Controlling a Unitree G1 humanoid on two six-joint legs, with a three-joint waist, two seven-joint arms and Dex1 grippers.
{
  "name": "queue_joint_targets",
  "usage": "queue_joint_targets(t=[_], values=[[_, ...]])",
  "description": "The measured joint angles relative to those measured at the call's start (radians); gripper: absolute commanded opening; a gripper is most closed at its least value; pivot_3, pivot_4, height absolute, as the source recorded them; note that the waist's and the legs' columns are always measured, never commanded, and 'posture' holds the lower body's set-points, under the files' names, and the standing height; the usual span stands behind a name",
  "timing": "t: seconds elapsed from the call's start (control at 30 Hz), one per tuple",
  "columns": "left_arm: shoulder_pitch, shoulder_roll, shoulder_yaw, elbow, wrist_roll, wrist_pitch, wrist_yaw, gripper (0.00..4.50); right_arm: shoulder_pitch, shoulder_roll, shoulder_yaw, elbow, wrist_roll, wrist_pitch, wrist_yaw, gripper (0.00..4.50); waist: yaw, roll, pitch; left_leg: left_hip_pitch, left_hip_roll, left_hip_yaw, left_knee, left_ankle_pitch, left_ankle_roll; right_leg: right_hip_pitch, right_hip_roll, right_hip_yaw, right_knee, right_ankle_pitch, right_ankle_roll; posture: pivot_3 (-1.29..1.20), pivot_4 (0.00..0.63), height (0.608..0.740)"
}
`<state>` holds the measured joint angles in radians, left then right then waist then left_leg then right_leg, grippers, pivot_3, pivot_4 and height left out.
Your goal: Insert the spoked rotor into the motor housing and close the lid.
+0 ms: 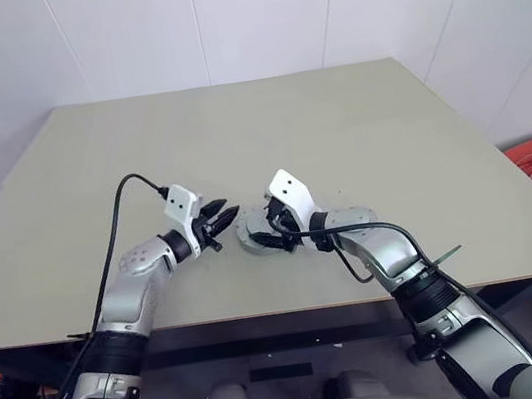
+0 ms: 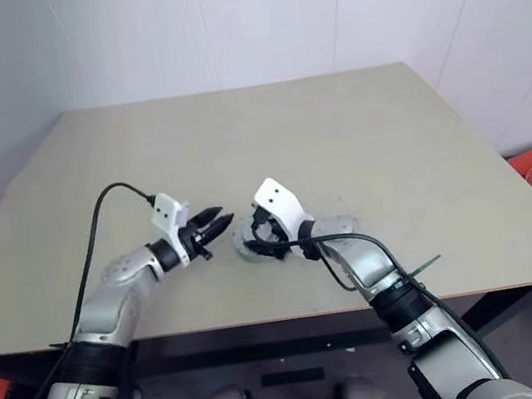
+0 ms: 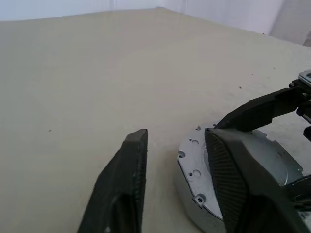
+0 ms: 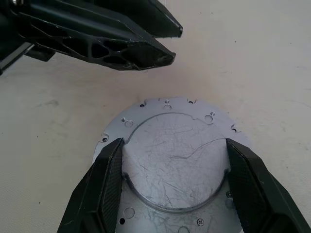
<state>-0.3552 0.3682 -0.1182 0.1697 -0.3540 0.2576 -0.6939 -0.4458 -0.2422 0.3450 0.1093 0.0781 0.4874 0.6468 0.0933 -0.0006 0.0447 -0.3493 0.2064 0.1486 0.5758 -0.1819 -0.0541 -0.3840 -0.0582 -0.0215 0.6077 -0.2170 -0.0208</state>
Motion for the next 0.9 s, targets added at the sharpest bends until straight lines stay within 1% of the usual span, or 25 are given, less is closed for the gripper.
queue_joint_targets(t=[0.07, 0.1, 0.23, 0.43, 0.9], values=[[-0.024, -0.007, -0.010, 0.029, 0.010, -0.003, -0.039, 0.15, 0.000, 0.001, 0.000, 0.000, 0.000, 0.000, 0.000, 3.11, 0.000, 0.000, 0.000, 0.000, 0.000, 0.000, 0.000, 0.000, 0.000, 0.000, 0.000, 0.000, 0.000, 0.000, 0.000, 0.00, 0.000, 0.740], [-0.032, -0.009, -0.012, 0.040, 0.014, -0.007, -0.054, 0.03, 0.000, 0.002, 0.000, 0.000, 0.000, 0.000, 0.000, 3.11, 0.000, 0.000, 0.000, 0.000, 0.000, 0.000, 0.000, 0.000, 0.000, 0.000, 0.000, 0.000, 0.000, 0.000, 0.000, 0.00, 0.000, 0.740], [-0.071, -0.011, -0.031, 0.091, 0.032, -0.010, -0.124, 0.03, 0.000, 0.003, 0.000, 0.000, 0.000, 0.001, 0.000, 3.11, 0.000, 0.001, 0.001, 0.000, 0.000, 0.000, 0.000, 0.000, 0.000, 0.000, 0.000, 0.000, 0.000, 0.001, -0.001, 0.00, 0.000, 0.740], [-0.121, -0.004, -0.047, 0.119, 0.049, -0.009, -0.218, 0.03, 0.000, 0.007, 0.000, 0.000, 0.000, 0.001, -0.006, 3.11, 0.000, 0.002, 0.001, 0.000, 0.000, 0.000, -0.001, 0.000, 0.000, -0.001, 0.000, 0.000, 0.000, 0.001, -0.002, 0.00, 0.000, 0.740], [-0.151, 0.010, -0.062, 0.181, 0.094, 0.054, -0.303, 0.03, 0.000, 0.012, 0.000, 0.000, 0.000, 0.003, -0.014, 3.11, 0.000, 0.003, 0.002, 0.000, 0.000, 0.000, -0.002, 0.000, 0.000, -0.002, 0.000, 0.000, 0.000, 0.001, -0.002, 0.00, 0.000, 0.740]])
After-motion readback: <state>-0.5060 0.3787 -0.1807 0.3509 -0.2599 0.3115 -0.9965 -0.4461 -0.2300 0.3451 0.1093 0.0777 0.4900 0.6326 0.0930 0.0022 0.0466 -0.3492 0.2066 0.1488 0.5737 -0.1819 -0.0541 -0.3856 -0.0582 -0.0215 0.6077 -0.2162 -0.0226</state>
